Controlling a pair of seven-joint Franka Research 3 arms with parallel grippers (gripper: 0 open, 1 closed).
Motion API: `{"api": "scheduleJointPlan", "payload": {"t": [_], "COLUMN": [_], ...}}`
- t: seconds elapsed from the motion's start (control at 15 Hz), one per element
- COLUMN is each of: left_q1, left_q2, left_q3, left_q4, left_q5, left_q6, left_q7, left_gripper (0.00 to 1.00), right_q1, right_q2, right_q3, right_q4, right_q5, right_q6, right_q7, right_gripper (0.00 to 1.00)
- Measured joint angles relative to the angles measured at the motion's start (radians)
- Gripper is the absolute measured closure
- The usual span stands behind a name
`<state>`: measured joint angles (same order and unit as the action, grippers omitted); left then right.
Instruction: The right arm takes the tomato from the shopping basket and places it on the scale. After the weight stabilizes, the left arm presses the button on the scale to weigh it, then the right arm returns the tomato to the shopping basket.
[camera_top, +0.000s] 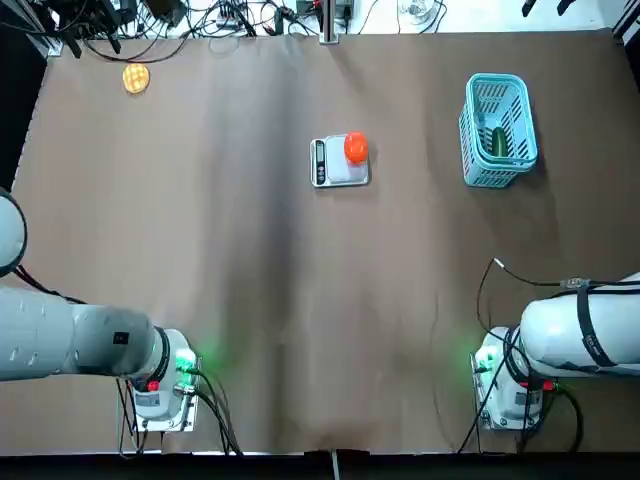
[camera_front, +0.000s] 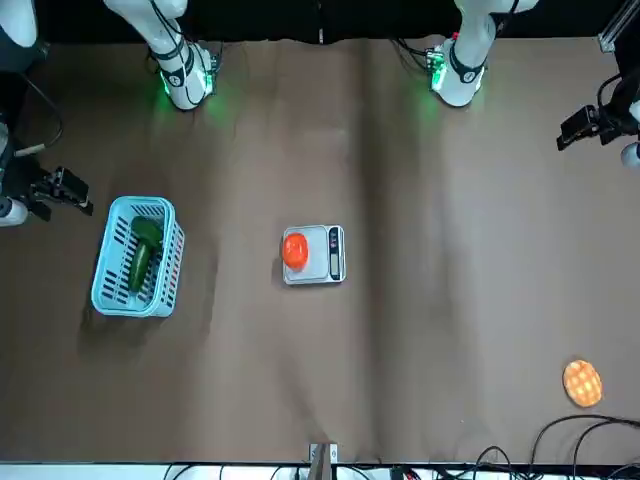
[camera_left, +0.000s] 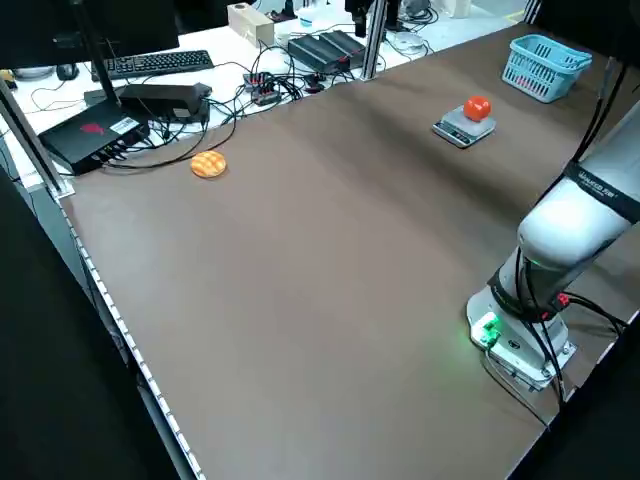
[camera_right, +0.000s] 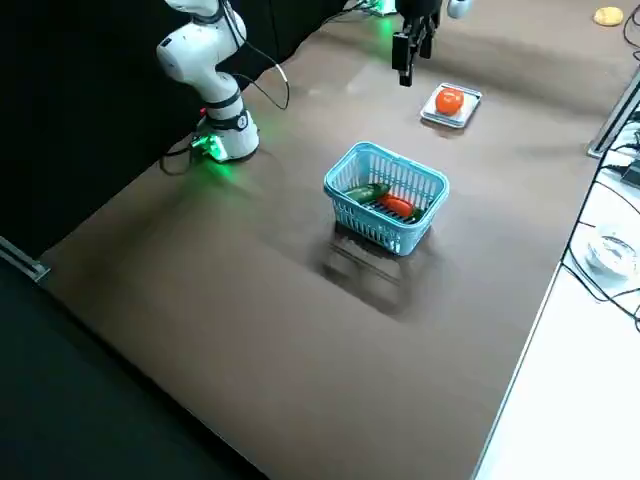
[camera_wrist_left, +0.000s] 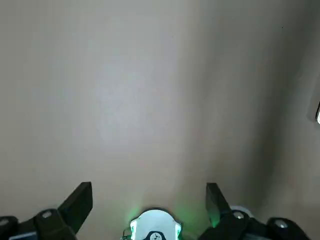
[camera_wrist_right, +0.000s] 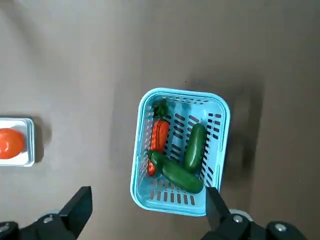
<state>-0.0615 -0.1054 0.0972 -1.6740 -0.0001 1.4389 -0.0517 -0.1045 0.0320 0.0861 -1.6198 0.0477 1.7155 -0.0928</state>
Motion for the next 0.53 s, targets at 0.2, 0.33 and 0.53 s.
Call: {"api": "scheduleJointPlan", "payload": {"t": [0.2, 0.33, 0.53], "left_q1": [-0.002, -0.003, -0.003], "left_q2": [-0.005, -0.007, -0.008], "left_q3": [0.000, 0.000, 0.000], "left_q4": [0.000, 0.001, 0.003], "left_q5": [0.000, 0.000, 0.000], "left_q6": [-0.001, -0.001, -0.001], "left_q7": [-0.008, -0.009, -0.009], "left_gripper": [0.00, 0.00, 0.00], "right_q1": [0.000, 0.000, 0.000], "right_q2": [0.000, 0.000, 0.000], "right_q3": [0.000, 0.000, 0.000], "right_q4": [0.000, 0.000, 0.000], "right_q5": [0.000, 0.000, 0.000], "right_q6": [0.000, 0.000, 0.000], "right_q7": [0.000, 0.000, 0.000], "right_gripper": [0.00, 0.00, 0.00]}}
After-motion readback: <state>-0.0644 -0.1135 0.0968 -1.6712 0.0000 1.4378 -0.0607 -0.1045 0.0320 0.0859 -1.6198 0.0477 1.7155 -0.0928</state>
